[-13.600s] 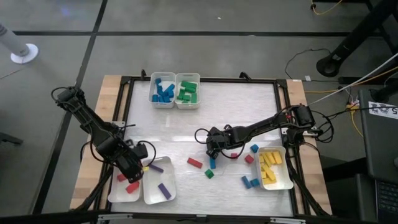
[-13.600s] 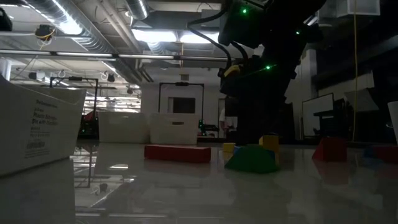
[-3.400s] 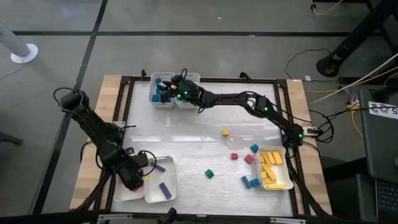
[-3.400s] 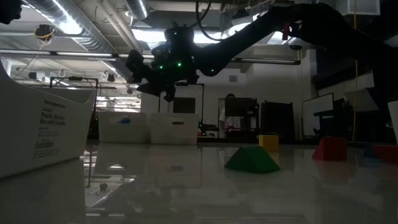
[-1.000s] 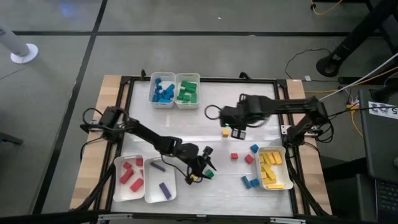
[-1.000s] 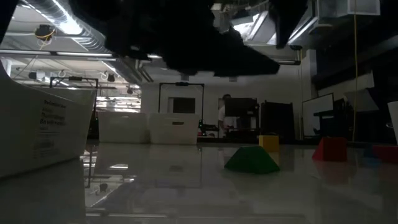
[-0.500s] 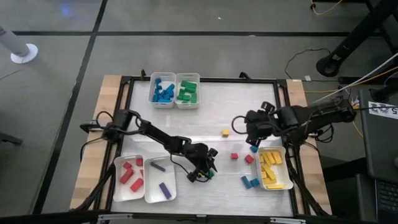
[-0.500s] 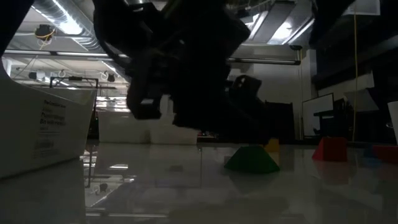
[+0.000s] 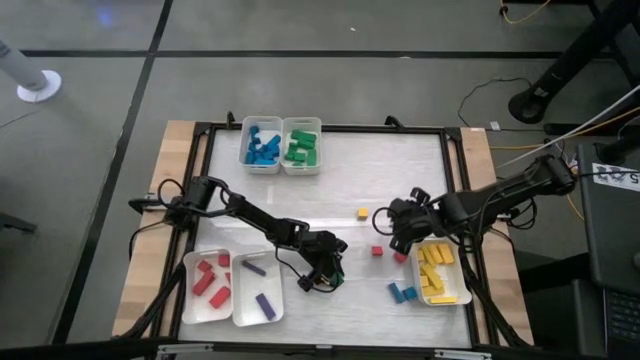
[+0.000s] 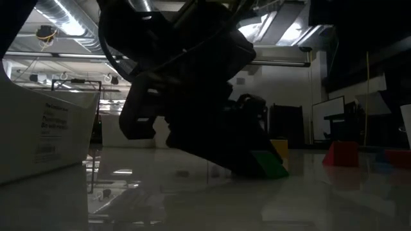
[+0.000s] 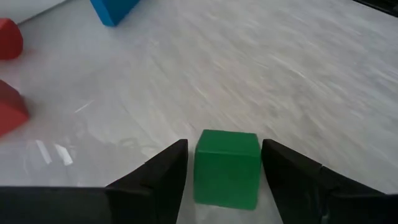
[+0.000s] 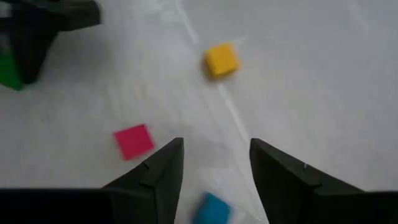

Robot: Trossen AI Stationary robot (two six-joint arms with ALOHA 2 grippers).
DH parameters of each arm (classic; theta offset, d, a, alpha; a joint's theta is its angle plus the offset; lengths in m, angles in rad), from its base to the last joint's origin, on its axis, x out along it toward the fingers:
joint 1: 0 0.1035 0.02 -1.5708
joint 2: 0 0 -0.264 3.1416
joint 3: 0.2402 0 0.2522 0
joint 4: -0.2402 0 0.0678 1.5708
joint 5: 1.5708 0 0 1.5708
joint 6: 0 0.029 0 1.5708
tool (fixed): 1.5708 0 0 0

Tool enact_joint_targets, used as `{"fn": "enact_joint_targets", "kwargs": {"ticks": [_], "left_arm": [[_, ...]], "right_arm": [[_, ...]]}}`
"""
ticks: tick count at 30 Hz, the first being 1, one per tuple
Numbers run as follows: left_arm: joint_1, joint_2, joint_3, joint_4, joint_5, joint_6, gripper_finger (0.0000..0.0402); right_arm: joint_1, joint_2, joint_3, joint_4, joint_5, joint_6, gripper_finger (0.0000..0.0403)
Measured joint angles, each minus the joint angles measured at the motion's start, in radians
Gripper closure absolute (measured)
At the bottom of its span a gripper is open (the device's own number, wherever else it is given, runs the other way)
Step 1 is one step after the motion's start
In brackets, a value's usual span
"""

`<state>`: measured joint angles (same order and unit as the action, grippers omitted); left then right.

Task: Sort blocks
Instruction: Put the green block into the top right white bin

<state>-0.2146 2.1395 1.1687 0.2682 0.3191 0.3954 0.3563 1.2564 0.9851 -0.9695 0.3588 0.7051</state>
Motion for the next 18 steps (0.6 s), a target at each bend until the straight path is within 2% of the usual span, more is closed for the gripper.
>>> {"fn": "enact_joint_targets", "kwargs": {"ticks": [3,9,18], "left_arm": [[0.0,0.001,0.001,-0.013,0.001,0.001,0.0221],[0.0,0.001,0.001,-0.018,0.003,-0.006,0.0281],[0.018,-0.03,0.001,-0.025,-0.012,-0.098,0.0281]], "right_arm": [[0.012,0.0,-0.057,0.13,-0.036,0.001,0.0221],[0.011,0.019,-0.128,0.292,-0.127,-0.002,0.0221],[0.019,0.076,-0.178,0.361,-0.217,-0.042,0.0221]]}}
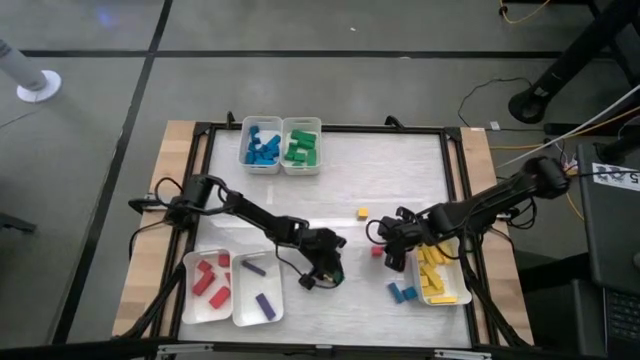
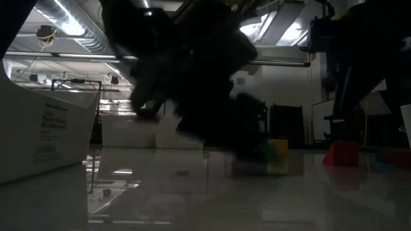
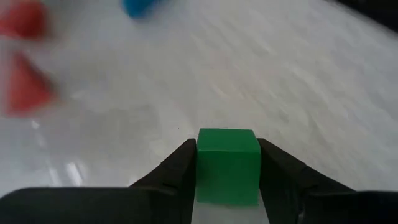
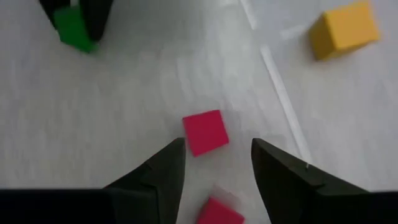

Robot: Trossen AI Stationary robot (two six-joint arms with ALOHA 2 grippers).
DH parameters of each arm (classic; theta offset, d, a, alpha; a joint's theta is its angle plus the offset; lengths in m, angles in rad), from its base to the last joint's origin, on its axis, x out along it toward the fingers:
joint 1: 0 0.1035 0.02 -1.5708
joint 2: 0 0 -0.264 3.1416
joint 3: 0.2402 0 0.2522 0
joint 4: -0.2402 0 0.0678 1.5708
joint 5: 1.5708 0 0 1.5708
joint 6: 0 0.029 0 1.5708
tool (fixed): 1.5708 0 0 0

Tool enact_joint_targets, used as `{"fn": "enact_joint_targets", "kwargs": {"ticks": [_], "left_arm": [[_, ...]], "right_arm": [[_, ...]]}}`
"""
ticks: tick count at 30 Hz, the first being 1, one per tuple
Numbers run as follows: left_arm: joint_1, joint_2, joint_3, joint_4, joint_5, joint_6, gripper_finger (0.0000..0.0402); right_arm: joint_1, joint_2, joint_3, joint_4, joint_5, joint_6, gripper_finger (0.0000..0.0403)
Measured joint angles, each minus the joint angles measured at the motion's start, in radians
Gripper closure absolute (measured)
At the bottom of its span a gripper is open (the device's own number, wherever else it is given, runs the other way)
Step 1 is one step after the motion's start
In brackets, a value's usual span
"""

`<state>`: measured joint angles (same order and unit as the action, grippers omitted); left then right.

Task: Sort blocks
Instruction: Put the green block into the top right white bin

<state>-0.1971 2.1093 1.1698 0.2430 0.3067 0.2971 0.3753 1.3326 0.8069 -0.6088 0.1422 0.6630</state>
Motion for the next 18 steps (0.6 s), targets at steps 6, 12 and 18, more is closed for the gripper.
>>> {"fn": "enact_joint_targets", "kwargs": {"ticks": [6,12,18], "left_arm": [[0.053,-0.146,0.002,-0.158,-0.014,-0.028,0.0279],[0.137,-0.325,0.002,-0.415,-0.16,0.015,0.0279],[0.247,-0.481,0.002,-0.57,-0.43,0.054,0.0276]], "right_arm": [[0.06,0.044,0.0,0.105,-0.004,-0.068,0.0221],[0.127,0.064,0.0,0.14,0.039,-0.068,0.0221],[0.172,0.108,0.0,0.144,0.103,-0.068,0.0221]]}}
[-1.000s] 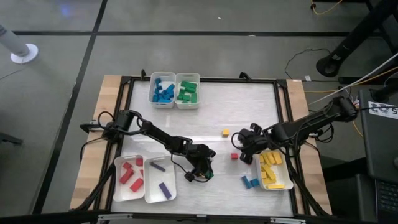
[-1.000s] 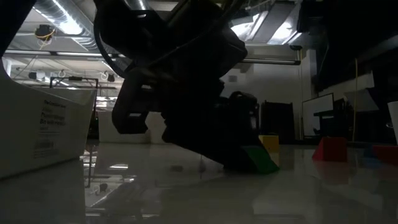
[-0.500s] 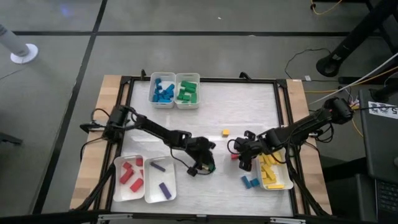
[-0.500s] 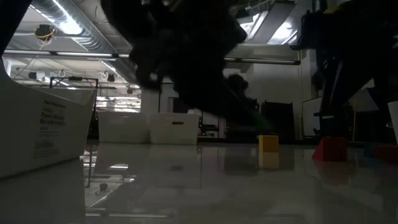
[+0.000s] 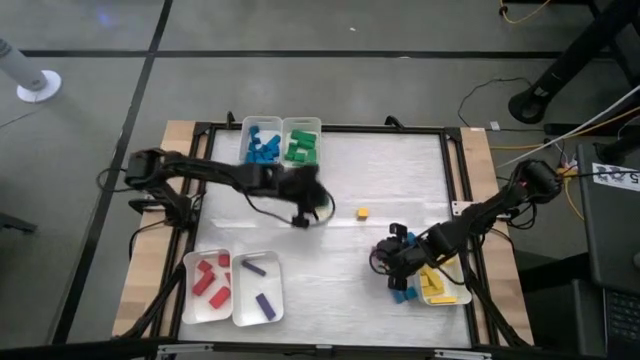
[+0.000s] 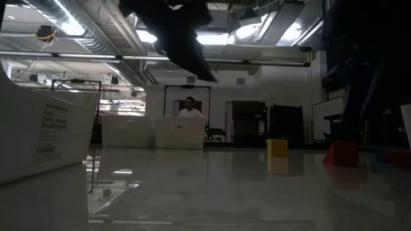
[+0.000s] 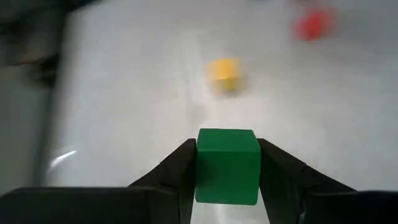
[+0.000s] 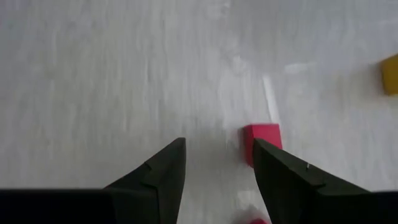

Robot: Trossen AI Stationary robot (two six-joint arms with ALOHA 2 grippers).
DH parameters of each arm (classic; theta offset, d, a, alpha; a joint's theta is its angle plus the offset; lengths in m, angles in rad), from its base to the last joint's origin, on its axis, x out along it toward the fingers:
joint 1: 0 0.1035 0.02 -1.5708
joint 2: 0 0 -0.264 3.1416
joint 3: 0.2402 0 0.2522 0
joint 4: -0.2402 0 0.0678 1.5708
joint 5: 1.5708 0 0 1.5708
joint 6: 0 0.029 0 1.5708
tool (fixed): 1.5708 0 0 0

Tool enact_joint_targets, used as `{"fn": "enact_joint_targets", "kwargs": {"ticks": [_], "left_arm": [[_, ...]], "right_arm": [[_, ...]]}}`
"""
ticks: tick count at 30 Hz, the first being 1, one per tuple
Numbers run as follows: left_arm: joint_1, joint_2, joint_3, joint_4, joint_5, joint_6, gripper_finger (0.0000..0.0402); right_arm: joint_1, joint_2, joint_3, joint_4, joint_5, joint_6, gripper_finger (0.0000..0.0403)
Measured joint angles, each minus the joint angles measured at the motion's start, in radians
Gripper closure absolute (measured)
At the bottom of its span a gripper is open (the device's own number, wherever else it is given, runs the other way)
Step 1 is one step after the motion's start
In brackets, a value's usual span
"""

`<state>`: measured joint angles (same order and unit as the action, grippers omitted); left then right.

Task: Sort blocks
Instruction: Put the green block into the top right white bin, then put the red block into the bottom left white bin

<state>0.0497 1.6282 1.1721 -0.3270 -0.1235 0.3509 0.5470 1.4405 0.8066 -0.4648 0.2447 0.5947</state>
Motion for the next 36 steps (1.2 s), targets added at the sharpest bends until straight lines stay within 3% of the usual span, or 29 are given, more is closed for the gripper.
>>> {"fn": "enact_joint_targets", "kwargs": {"ticks": [5,8,14,20,28,36], "left_arm": [[0.113,-0.065,0.0,-0.011,-0.252,-0.003,0.0274],[0.192,-0.071,0.0,-0.003,-0.335,-0.007,0.0274],[0.321,-0.032,0.0,-0.003,-0.335,-0.029,0.0272],[0.383,0.031,0.0,-0.002,-0.331,-0.108,0.0247],[0.389,0.088,0.0,-0.008,-0.328,-0.135,0.0196],[0.34,0.038,0.0,-0.018,-0.327,-0.149,0.0188]], "right_arm": [[0.003,0.069,0.0,0.024,0.028,-0.001,0.0221],[0.003,0.107,0.0,0.032,0.07,-0.001,0.0221],[0.003,0.163,0.0,0.025,0.104,0.0,0.0221],[0.003,0.182,0.0,0.026,0.104,0.002,0.0221],[0.003,0.182,0.0,0.028,0.104,0.002,0.0221],[0.002,0.182,0.0,0.021,0.103,0.002,0.0221]]}}
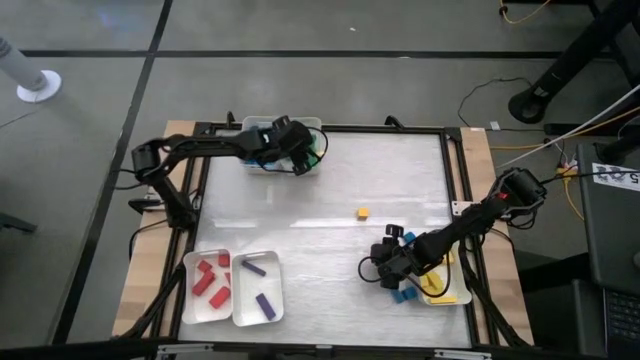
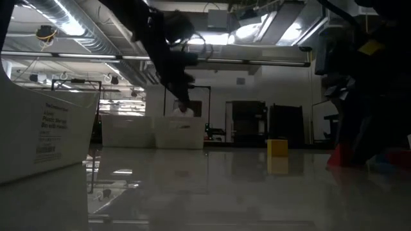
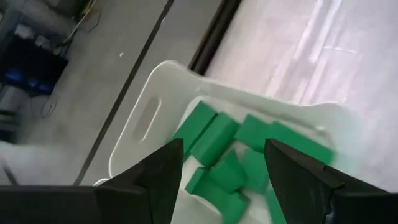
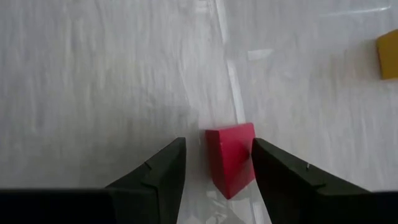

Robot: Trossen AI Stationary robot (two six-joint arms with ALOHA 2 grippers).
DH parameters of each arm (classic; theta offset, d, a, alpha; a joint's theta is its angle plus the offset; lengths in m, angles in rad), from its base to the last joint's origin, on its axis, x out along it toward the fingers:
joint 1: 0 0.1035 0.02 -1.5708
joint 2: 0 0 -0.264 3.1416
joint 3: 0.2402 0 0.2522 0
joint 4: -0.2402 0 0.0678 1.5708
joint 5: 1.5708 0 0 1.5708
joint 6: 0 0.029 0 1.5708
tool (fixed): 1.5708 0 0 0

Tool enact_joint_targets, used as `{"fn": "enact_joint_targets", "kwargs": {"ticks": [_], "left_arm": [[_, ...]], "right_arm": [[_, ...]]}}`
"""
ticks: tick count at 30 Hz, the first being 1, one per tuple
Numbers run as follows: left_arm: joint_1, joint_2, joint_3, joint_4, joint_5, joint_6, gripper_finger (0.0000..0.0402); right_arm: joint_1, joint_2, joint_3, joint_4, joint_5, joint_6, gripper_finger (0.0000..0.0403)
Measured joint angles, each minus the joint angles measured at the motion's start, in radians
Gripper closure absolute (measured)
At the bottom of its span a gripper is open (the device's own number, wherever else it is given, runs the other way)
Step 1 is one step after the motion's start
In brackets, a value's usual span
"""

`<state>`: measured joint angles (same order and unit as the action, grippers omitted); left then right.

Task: Sort blocks
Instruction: Put the red block into the bottom left white bin

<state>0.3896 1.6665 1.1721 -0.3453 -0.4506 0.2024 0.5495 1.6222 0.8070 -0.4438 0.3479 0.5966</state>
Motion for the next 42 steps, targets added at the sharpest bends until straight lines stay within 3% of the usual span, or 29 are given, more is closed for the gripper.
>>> {"fn": "enact_joint_targets", "kwargs": {"ticks": [7,18,30,38,42], "left_arm": [[-0.107,-0.085,0.0,-0.05,0.068,-0.067,0.0188],[-0.328,-0.128,0.0,-0.101,0.169,-0.176,0.0188],[-0.543,-0.127,0.0,-0.118,0.215,-0.253,0.0188],[-0.616,-0.127,0.0,-0.118,0.214,-0.257,0.0188],[-0.633,-0.127,0.0,-0.118,0.214,-0.282,0.0188]], "right_arm": [[0.0,0.0,0.0,-0.001,0.0,0.0,0.0237],[0.0,-0.003,0.001,0.033,0.02,-0.003,0.0362],[-0.015,-0.001,0.0,0.24,0.051,-0.122,0.0375],[-0.058,-0.001,0.0,0.294,0.049,-0.16,0.0393],[-0.069,-0.001,0.0,0.287,-0.01,-0.16,0.0391]]}}
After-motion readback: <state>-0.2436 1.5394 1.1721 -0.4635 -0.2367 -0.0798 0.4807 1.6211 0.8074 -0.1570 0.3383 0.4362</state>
